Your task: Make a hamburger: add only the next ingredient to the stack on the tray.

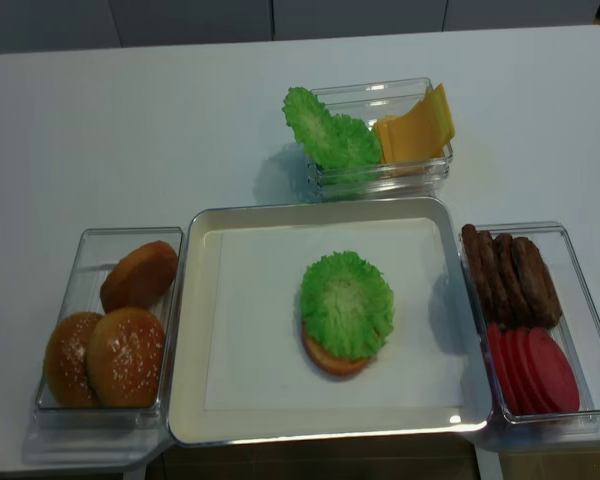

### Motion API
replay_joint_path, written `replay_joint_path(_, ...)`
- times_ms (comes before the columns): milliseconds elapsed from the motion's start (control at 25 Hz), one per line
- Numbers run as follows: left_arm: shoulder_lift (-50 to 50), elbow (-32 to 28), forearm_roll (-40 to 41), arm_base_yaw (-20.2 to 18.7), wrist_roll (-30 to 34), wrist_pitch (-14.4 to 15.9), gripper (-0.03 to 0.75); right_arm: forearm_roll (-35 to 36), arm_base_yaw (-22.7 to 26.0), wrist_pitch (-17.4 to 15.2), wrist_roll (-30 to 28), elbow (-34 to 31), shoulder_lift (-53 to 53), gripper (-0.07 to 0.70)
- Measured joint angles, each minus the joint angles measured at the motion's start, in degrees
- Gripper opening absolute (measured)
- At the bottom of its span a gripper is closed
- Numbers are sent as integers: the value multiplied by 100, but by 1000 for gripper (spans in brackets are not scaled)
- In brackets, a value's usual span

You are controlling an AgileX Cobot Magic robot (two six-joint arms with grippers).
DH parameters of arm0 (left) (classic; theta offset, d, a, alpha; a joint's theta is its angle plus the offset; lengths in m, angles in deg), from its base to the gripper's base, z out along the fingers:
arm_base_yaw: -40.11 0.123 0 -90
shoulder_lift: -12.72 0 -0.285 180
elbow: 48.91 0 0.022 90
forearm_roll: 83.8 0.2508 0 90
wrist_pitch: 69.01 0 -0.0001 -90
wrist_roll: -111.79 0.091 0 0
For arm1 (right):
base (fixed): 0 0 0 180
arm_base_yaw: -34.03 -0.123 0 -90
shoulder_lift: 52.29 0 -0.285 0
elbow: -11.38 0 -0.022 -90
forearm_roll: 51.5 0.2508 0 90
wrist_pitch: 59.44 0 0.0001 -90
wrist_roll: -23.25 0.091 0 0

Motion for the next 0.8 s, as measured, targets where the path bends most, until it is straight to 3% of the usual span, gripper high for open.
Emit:
replay_joint_path(480, 0, 0, 0, 0, 0, 0, 419, 647, 0, -46, -610, -1068, 2342, 523)
replay_joint_path(800, 0, 0, 0, 0, 0, 0, 419, 516, 0, 307, -753, -1590, 2684, 523)
